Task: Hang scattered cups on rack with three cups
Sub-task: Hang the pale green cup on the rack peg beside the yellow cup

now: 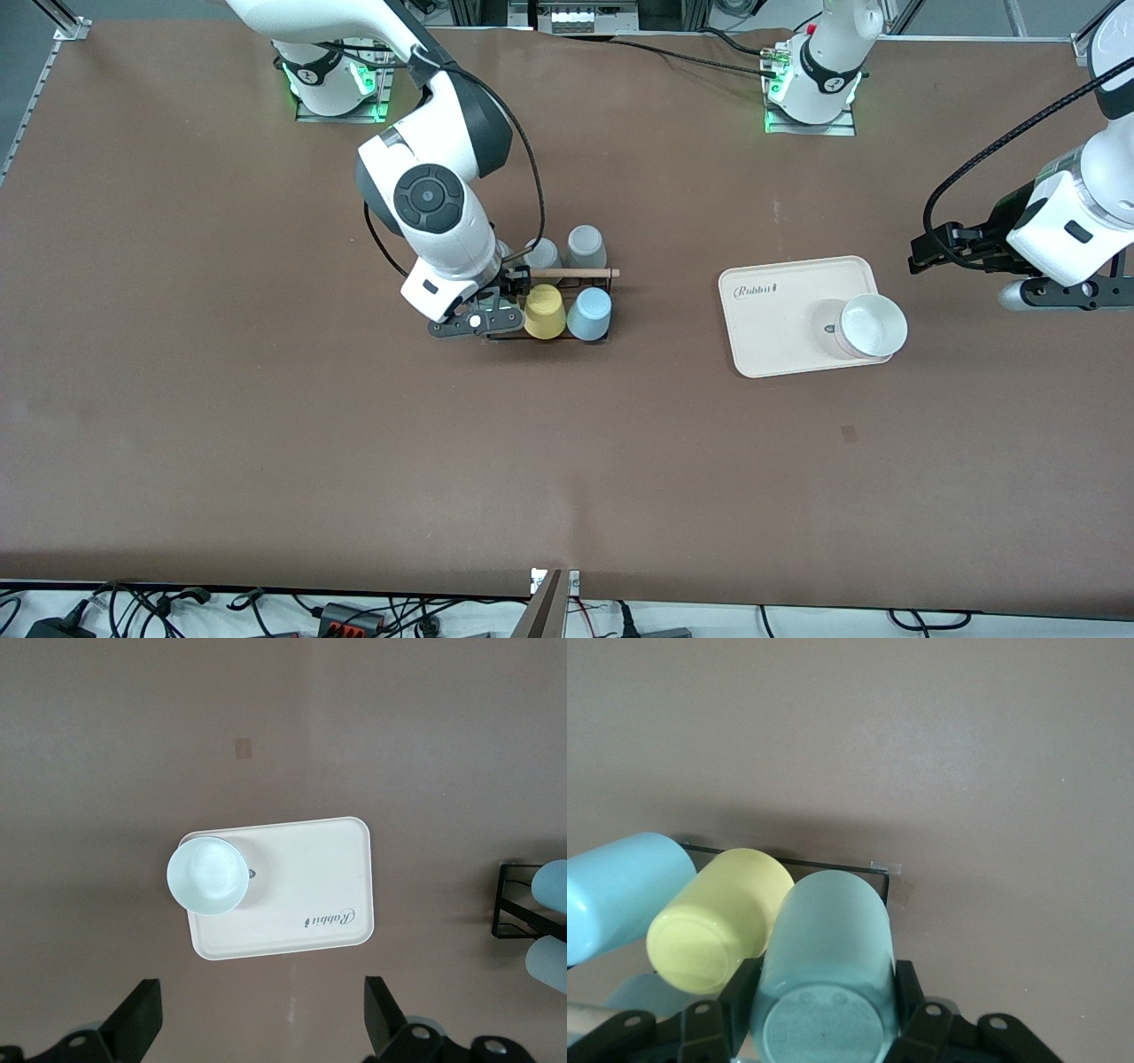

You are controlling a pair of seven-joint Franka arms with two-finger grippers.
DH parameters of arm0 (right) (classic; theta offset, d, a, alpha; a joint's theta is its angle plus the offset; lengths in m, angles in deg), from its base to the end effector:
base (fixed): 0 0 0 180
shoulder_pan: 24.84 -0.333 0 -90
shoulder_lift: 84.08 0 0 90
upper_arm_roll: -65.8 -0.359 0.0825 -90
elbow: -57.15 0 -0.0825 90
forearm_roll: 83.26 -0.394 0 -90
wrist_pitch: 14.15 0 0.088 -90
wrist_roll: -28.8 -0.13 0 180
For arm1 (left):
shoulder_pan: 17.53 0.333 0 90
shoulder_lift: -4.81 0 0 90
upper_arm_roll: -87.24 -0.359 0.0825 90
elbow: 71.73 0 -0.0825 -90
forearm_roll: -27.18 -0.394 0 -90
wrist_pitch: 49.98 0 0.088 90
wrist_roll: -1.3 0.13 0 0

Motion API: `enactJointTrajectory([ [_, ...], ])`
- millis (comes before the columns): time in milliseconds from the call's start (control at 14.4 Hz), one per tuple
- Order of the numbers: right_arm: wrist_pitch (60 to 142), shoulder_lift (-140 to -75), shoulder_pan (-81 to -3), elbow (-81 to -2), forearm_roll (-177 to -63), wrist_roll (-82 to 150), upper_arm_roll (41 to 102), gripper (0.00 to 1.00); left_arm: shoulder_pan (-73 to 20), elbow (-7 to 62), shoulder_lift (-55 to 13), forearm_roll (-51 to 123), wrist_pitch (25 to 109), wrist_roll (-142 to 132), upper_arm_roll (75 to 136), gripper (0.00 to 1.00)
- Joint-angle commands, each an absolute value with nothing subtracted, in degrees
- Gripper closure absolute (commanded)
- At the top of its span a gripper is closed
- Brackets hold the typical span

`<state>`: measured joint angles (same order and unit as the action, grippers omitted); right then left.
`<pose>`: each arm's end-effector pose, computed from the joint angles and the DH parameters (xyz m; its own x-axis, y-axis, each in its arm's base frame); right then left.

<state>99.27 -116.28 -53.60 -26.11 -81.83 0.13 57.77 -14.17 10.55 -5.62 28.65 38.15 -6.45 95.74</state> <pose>0.6010 0.4240 0.3679 0.9899 0.1321 -0.0516 0.1306 -0.9910 -0.0309 0.6184 -0.0504 0.5996 0.9954 0.0452 -0.0842 0.0488 -0.9980 0.0414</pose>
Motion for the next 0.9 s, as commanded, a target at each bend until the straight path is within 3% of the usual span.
enactJointTrajectory([
  [0,99.3,-118.7,-53.9,-24.1,-81.7,-1.0,57.8,0.76,-13.7,12.0,-4.2,28.8,38.2,-5.2,95.9,0.00],
  [139,100.3,-119.6,-53.9,-24.1,-81.7,-1.0,57.8,0.75,-13.6,12.0,-4.2,28.7,38.2,-5.2,95.9,0.00],
  [208,100.5,-120.1,-53.9,-24.1,-81.7,-1.0,57.8,0.67,-13.6,12.0,-4.2,28.7,38.3,-5.2,95.9,0.00],
  [277,100.7,-120.4,-53.8,-24.1,-81.8,-1.2,57.8,0.21,-13.6,12.1,-4.2,28.7,38.3,-5.2,95.9,0.00],
  [347,100.9,-120.5,-53.8,-24.1,-82.0,-1.9,57.8,0.00,-13.6,12.1,-4.2,28.7,38.2,-5.2,95.9,0.00],
  [555,100.0,-119.9,-53.8,-22.1,-82.2,-5.8,57.8,0.00,-13.6,12.0,-4.2,28.7,38.2,-5.2,95.9,0.00],
  [832,90.8,-119.3,-51.2,-14.9,-81.9,-5.3,58.5,0.00,-13.8,11.8,-4.2,28.7,38.2,-5.2,95.9,0.00],
])
